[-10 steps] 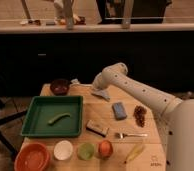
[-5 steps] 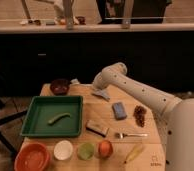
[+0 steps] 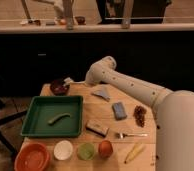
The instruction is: Wipe purple bowl with brush
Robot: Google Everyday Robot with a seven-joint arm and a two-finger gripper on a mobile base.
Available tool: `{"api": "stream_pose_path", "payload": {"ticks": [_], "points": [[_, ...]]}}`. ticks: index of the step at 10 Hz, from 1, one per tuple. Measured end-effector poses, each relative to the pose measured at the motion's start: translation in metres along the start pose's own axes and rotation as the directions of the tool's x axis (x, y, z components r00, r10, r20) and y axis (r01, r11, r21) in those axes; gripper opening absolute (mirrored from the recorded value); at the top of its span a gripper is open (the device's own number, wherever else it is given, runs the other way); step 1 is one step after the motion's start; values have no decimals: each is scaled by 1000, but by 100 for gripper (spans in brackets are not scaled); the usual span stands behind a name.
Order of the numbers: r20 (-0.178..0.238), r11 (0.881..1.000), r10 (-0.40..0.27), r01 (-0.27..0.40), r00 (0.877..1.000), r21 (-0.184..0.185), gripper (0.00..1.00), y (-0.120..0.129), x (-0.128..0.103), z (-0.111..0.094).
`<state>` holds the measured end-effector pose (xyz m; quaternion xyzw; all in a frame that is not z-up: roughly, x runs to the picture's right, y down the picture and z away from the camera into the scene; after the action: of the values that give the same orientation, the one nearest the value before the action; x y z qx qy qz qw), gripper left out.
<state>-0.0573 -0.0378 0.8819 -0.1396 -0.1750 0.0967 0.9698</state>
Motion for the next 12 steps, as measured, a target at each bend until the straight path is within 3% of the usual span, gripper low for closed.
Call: {"api": "stream_pose_path", "payload": {"ticks": [5,12], "points": [[-35,993,-99,97,994,-61,0,2,-27,24],[-65,978,-123,110,990,-176,0,-1,-29,85]]}}
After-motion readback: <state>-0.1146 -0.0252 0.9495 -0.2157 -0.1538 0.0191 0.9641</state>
